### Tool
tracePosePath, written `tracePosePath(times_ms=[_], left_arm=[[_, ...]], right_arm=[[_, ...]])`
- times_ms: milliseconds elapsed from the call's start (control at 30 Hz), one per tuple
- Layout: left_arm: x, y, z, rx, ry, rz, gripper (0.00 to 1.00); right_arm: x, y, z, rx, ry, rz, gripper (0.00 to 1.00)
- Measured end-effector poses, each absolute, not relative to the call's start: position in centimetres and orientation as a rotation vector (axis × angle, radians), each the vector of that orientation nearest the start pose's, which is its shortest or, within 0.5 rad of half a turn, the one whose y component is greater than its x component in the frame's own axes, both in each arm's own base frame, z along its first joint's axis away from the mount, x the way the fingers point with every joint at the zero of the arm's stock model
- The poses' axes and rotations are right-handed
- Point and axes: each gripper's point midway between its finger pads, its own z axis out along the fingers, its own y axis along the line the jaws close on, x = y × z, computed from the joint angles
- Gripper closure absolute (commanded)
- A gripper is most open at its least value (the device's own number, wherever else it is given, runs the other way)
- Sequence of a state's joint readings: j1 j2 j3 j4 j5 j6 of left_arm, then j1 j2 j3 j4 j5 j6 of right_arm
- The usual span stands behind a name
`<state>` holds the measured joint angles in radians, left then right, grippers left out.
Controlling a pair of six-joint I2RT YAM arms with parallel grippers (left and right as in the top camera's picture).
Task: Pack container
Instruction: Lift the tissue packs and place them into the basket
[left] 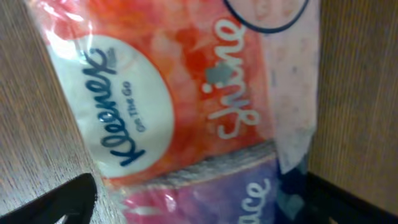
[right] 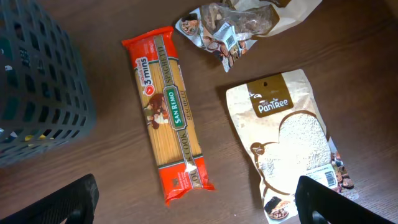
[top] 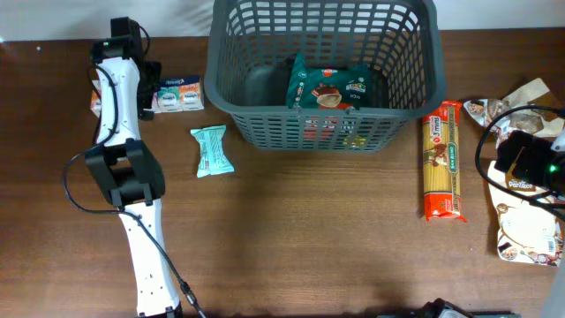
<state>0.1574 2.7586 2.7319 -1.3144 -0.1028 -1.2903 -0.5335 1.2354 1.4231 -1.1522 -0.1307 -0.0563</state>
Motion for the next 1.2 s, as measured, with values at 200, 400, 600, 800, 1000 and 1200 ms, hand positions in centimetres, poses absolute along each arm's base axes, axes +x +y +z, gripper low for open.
tracePosePath(times_ms=[200,400,600,800,1000,1200], left_arm=[[55.6,10.5,2.7,-1.933,2.161,-0.050,0.98],[55.0,10.2,2.8,-1.936,2.199,-0.061,0.98],[54.4,9.4,3.1,-1.862,2.318,-0.081,0.98],[56.8,8.6,7.4,-1.436,2.462,-0.202,0.98],[58.3,7.8,18.1,-0.848,2.436,-0.206,0.98],[55.6,4.4,31.5,-0.354,2.293,-0.125,0.98]], right_arm=[[27.1,-13.4,26.7,0.546,2.465,-0.071,0.01],[27.1,-13.4,26.7,0.546,2.465,-0.071,0.01],[27.1,-13.4,26.7,0.546,2.465,-0.071,0.01],[27.1,-13.4,26.7,0.546,2.465,-0.071,0.01],[27.1,-13.4,26.7,0.546,2.465,-0.072,0.01],[27.1,-13.4,26.7,0.547,2.465,-0.071,0.01]])
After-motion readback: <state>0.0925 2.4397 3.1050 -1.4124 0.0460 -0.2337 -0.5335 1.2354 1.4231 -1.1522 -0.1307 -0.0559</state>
